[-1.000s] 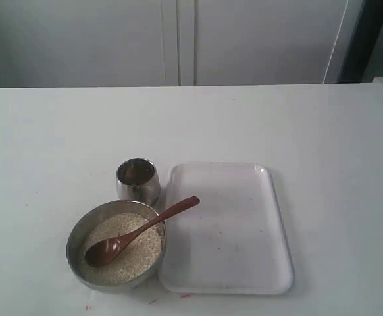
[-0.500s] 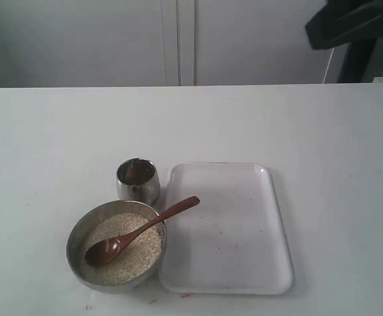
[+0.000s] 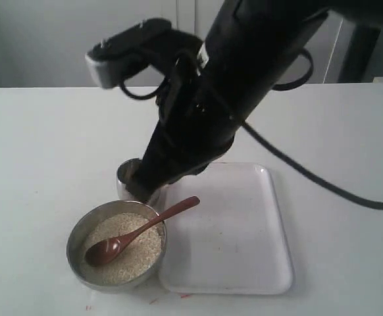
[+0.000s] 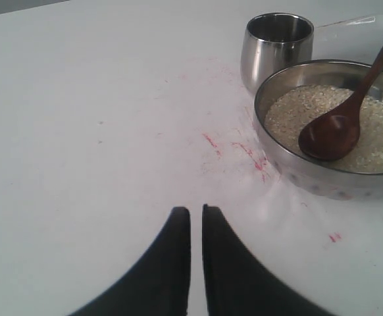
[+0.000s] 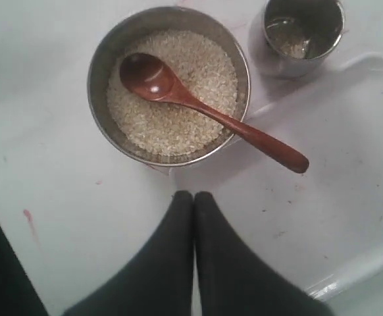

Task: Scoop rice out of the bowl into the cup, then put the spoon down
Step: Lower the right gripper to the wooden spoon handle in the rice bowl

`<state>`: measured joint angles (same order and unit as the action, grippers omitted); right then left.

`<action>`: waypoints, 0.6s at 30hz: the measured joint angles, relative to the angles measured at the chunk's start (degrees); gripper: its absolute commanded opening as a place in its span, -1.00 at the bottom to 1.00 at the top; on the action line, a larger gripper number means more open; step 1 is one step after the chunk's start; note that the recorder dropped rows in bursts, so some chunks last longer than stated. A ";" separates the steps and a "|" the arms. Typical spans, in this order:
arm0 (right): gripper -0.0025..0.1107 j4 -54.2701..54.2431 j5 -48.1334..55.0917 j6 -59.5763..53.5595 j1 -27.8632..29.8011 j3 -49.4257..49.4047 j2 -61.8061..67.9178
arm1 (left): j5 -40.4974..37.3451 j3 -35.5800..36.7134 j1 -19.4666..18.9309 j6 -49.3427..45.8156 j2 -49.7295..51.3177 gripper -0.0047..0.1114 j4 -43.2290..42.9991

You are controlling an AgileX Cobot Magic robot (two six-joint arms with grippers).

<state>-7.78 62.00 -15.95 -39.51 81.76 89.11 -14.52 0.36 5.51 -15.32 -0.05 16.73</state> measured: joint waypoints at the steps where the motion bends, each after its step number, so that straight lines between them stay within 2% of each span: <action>1: -0.96 0.00 -0.10 -3.50 0.00 0.00 1.87 | 0.00 0.00 0.00 0.00 0.00 -0.67 0.00; 13: -0.93 0.34 -3.59 -28.35 0.00 0.00 8.71 | 0.00 0.00 0.00 0.00 0.00 -0.67 0.00; 18: -0.61 1.39 -3.83 -31.73 0.00 0.00 10.40 | 0.00 0.00 0.00 0.00 0.00 -0.67 0.00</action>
<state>-6.38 58.17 -47.68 -39.51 81.76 99.51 -14.52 0.36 5.51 -15.32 -0.05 16.73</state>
